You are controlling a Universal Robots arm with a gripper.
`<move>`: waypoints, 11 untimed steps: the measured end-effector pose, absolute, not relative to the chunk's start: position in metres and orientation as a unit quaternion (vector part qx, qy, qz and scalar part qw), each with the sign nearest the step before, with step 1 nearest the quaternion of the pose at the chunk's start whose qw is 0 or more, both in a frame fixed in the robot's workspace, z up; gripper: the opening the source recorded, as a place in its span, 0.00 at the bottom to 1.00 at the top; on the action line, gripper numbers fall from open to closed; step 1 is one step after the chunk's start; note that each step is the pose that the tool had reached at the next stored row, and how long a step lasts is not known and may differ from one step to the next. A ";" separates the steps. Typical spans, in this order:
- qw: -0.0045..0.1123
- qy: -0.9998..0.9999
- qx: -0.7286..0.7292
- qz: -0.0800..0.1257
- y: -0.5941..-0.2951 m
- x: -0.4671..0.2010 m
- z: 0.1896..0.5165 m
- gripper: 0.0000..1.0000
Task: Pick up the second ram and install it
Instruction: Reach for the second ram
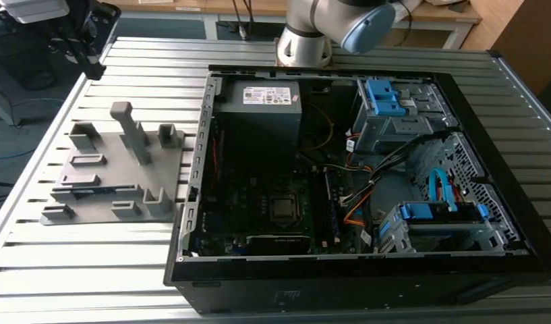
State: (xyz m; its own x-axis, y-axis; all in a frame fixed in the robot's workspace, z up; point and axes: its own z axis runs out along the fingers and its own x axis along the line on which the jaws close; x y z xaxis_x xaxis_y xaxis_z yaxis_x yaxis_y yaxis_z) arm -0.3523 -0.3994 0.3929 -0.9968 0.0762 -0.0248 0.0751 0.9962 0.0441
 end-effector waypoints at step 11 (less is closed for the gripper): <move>0.013 0.999 0.038 0.022 -0.399 -0.377 0.392 0.10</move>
State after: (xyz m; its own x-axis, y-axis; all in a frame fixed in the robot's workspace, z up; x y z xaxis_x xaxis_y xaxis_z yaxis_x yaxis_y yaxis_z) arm -0.3775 -0.3994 0.3924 -0.9968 0.0763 -0.0249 0.0751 0.9962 0.0441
